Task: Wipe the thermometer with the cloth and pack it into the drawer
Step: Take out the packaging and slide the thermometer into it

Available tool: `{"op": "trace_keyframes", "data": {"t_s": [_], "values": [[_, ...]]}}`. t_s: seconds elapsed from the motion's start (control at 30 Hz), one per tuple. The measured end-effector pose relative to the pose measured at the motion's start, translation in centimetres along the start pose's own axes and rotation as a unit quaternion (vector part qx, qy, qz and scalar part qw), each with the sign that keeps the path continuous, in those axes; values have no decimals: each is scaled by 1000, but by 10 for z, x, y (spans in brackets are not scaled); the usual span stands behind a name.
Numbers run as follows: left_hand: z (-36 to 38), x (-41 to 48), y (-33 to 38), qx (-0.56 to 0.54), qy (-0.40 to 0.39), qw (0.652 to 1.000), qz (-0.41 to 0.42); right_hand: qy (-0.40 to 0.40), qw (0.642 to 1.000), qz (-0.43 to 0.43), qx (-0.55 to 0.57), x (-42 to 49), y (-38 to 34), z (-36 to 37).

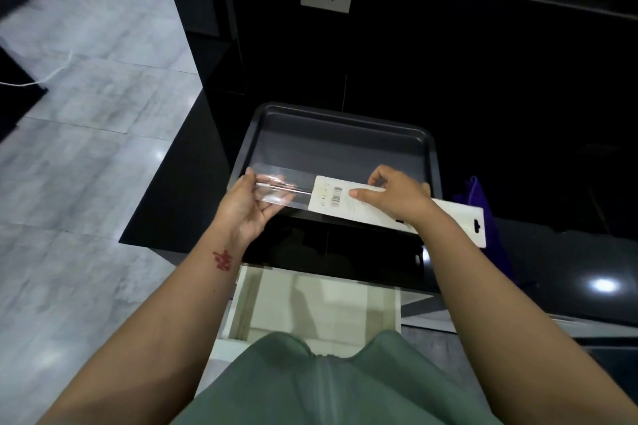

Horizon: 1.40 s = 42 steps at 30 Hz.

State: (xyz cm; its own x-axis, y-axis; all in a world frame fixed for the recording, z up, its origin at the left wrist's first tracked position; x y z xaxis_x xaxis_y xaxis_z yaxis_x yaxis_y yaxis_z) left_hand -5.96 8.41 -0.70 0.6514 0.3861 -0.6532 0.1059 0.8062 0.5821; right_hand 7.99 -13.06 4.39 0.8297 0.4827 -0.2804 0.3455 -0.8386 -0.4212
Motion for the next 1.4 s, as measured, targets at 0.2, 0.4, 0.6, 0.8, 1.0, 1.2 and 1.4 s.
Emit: {"op": "trace_keyframes", "data": {"t_s": [0.2,0.4,0.6,0.8,1.0,1.2,1.4], "values": [[-3,7,10,-35,17,999,16,269,959,69,-61,-7,19,-39],[-1,7,11,-51,7,998,22,232,946,219,56,-8,58,-33],[10,-3,2,17,-73,997,-15,275,929,194,154,-6,49,-31],[17,-8,-8,70,-101,992,-9,271,923,148,229,3,39,-24],[21,-9,-15,105,-94,990,-18,244,931,131,239,7,33,-17],[25,-8,-11,95,-83,992,-1,159,969,114,154,13,35,-8],[21,-3,-1,64,-61,996,19,98,995,26,23,7,27,1]]}}
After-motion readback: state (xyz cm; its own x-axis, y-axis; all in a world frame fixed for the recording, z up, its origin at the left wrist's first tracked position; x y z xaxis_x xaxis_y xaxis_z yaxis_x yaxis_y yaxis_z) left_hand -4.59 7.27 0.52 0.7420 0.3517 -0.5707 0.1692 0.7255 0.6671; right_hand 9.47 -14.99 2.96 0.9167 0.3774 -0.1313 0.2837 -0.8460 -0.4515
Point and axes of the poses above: each hand's wrist, its own x-axis towards the middle knuckle, its own z-axis out of the palm, y = z × x, the point moved 4 cm from there along x, towards the middle knuckle, and after that the axes turned 4 degrees about -z, right-handed, at the moved point
